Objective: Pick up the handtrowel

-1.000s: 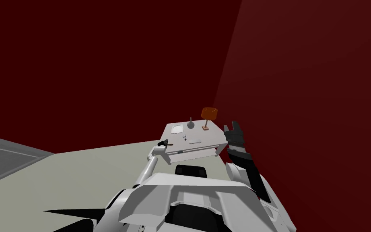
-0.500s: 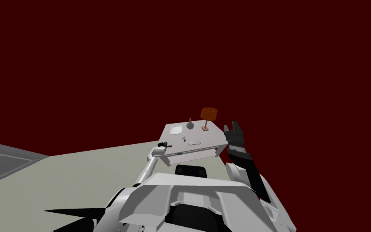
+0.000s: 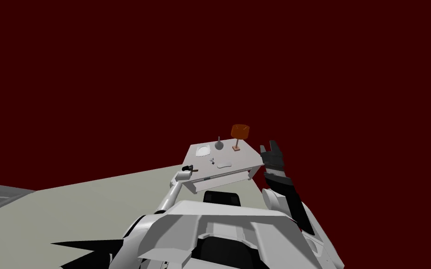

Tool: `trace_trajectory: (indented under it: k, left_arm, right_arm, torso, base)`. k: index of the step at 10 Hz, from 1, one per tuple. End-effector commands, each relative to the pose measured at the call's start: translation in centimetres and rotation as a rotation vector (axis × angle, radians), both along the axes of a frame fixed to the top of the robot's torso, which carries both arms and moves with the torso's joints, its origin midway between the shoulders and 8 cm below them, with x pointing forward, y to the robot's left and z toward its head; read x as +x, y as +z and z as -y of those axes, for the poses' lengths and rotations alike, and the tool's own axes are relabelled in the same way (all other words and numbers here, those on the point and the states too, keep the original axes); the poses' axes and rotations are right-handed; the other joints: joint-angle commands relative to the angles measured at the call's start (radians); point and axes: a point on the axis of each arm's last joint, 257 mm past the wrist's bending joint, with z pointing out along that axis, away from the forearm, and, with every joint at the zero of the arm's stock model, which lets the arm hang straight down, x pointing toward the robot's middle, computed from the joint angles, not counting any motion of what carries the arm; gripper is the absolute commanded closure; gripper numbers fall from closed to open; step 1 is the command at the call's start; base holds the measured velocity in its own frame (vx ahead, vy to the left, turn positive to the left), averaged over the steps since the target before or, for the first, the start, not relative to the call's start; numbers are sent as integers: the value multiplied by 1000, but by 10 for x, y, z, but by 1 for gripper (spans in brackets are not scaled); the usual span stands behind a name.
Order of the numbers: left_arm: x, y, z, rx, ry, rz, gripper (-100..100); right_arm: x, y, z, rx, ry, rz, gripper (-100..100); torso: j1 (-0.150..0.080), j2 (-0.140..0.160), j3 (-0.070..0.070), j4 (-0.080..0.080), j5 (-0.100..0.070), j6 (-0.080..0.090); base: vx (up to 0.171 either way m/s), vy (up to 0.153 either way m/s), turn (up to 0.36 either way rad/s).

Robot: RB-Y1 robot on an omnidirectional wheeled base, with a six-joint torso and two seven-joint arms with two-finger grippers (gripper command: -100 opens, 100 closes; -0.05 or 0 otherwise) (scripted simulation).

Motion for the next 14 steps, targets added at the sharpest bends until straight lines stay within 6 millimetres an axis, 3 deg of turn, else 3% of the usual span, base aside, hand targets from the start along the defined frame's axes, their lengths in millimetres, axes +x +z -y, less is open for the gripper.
trace_trajectory:
  k: [1,5,6,10,11,12,14]
  left_arm:
    - [-1,-3,-7,0,12,1,-100]
    - [-4,-8,-16,-1,29,-1,-100]
    - [-3,-8,-16,-1,29,1,100]
    - [-3,-8,-16,-1,30,2,100]
    - [-3,-8,-16,-1,29,2,0]
    - [-2,-5,-11,0,19,1,100]
    - [0,-1,-4,0,5,1,100]
  right_arm:
    - [0,0,0,0,0,0,0]
    - [0,0,0,0,0,0,0]
    - [0,0,0,0,0,0,0]
    - [0,0,0,0,0,0,0]
    - [0,0,0,0,0,0,0]
    - [0,0,0,0,0,0,0]
    - [0,0,0,0,0,0,0]
  torso:
    - [0,0,0,0,0,0]
    - [3,-3,-2,-1,2,1]
    - [4,-4,-3,-1,2,0]
    - [5,-5,-4,-2,2,1]
    - [5,-5,-4,-2,2,1]
    - [5,-5,-4,-2,2,1]
    - [5,-6,-4,-2,2,0]
  base:
    - [-4,-4,-62]
    - [-5,-5,-44]
    - [0,0,0]
    - [0,0,0]
    - [0,0,0]
    - [7,7,73]
    - [9,7,78]
